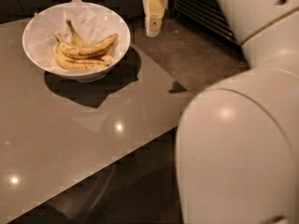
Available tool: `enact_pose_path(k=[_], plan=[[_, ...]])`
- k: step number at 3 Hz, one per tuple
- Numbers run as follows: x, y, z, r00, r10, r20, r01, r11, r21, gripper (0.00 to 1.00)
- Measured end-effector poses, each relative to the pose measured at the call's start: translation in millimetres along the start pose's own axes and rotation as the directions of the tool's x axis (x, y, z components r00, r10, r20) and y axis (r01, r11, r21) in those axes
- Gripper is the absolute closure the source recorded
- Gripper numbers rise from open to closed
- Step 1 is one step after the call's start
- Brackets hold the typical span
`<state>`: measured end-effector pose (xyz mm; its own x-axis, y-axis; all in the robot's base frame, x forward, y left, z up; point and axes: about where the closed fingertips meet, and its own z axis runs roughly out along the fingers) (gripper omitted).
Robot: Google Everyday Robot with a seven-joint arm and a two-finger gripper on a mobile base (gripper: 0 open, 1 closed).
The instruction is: Pick banana from white bowl
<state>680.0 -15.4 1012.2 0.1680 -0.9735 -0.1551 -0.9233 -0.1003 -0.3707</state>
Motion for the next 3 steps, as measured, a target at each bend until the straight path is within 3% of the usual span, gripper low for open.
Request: enact_pose_path(k=[1,2,3], plan=[[-12,-14,-3,1.000,-0.008,0.025,0.007,0.9989,0.046,0.00],[-10,-16,4,0.998,0.007,0.061,-0.010,0.9990,0.044,0.00],[-32,-22,21,0.994,-0.028,0.102,0.027,0.9995,0.013,0.00]])
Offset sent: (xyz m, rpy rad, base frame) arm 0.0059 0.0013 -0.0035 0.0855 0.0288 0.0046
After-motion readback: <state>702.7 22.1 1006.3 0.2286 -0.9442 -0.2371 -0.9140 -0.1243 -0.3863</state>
